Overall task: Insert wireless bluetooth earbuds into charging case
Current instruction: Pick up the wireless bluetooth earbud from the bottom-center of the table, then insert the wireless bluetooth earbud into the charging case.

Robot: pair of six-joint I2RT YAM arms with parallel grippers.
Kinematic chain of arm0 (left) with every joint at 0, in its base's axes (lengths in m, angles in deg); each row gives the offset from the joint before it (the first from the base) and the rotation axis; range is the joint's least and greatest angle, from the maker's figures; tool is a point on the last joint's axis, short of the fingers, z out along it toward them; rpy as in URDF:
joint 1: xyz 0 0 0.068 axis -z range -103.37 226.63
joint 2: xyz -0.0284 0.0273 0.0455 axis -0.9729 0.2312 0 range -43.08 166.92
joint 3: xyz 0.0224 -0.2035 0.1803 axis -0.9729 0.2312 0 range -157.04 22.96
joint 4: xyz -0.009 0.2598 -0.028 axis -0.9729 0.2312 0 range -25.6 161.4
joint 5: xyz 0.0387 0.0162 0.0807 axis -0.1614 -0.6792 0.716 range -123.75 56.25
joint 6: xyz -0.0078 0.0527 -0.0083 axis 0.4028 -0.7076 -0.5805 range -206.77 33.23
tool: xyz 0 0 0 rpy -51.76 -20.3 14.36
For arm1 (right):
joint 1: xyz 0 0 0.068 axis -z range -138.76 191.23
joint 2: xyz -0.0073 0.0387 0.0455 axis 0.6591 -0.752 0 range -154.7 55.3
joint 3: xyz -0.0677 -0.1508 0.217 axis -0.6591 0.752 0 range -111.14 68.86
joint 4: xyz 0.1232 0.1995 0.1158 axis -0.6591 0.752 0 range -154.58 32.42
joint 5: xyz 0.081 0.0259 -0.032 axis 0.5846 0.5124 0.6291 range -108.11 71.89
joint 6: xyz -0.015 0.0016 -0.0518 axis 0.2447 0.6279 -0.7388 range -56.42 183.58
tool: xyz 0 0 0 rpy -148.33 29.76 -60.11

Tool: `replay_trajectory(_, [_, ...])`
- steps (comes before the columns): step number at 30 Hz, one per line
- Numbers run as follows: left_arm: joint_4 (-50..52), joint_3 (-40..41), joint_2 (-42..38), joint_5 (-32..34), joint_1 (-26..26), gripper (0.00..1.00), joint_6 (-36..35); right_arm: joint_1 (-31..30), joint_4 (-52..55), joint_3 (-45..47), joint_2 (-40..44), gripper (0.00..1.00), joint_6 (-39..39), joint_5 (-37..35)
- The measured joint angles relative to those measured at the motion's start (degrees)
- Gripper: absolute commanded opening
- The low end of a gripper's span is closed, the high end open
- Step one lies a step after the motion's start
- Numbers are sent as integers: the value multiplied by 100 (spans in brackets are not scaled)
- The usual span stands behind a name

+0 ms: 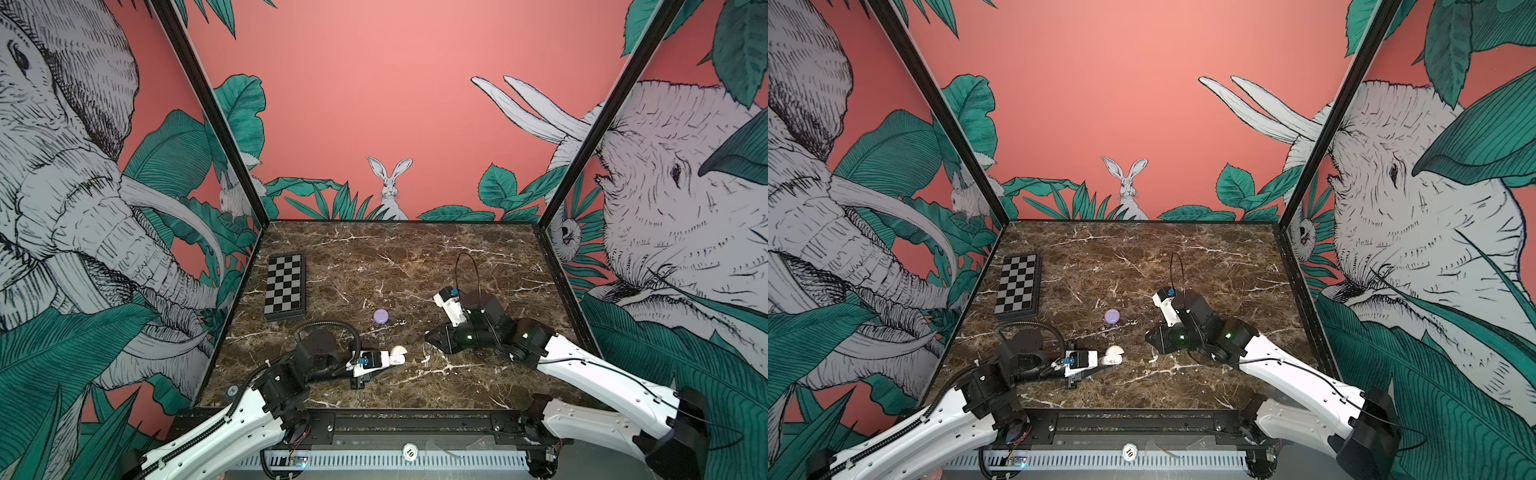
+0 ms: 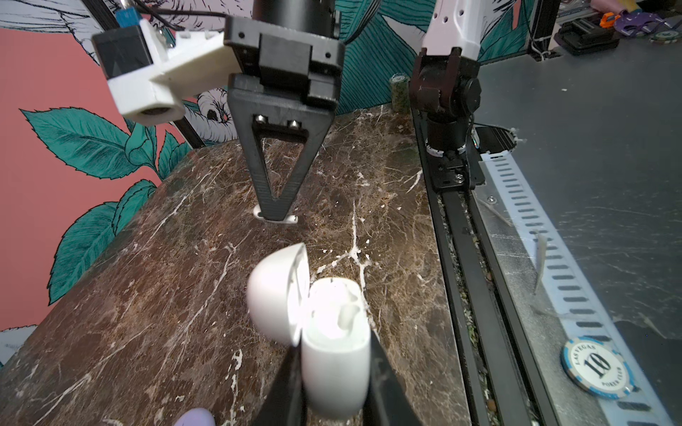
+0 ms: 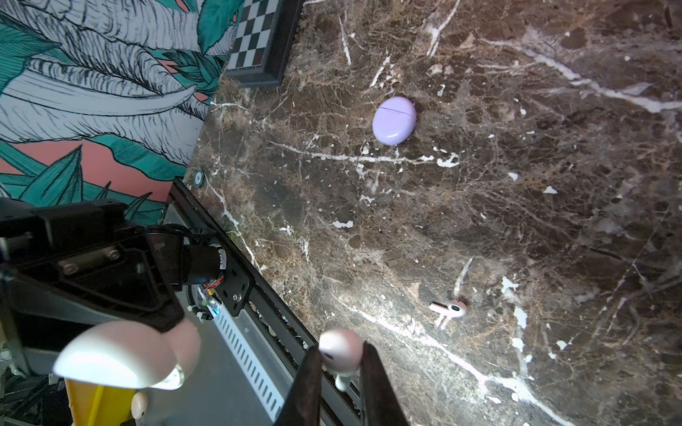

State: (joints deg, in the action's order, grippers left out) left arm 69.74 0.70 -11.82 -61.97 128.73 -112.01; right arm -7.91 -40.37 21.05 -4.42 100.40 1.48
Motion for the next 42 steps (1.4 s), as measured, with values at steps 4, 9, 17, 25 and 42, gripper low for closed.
replay_trajectory(4, [-101, -66, 186, -4, 0, 0, 107, -26, 4, -66, 101, 18, -2, 61])
replay_trajectory(9, [-155, -223, 509, 11, 0, 0, 238, -59, 37, -125, 240, 18, -9, 79])
replay_trajectory(17, [-463, -317, 798, 61, 0, 0, 721, -105, 50, -313, 566, 19, -24, 87])
replay_trajectory(25, [-1950, -146, 1086, 63, 0, 0, 1923, -175, 46, -531, 776, 19, -44, 101])
replay_trajectory(42, [-4736, 249, 2103, -376, 0, 0, 3969, -354, -131, -732, 977, 18, -153, -107])
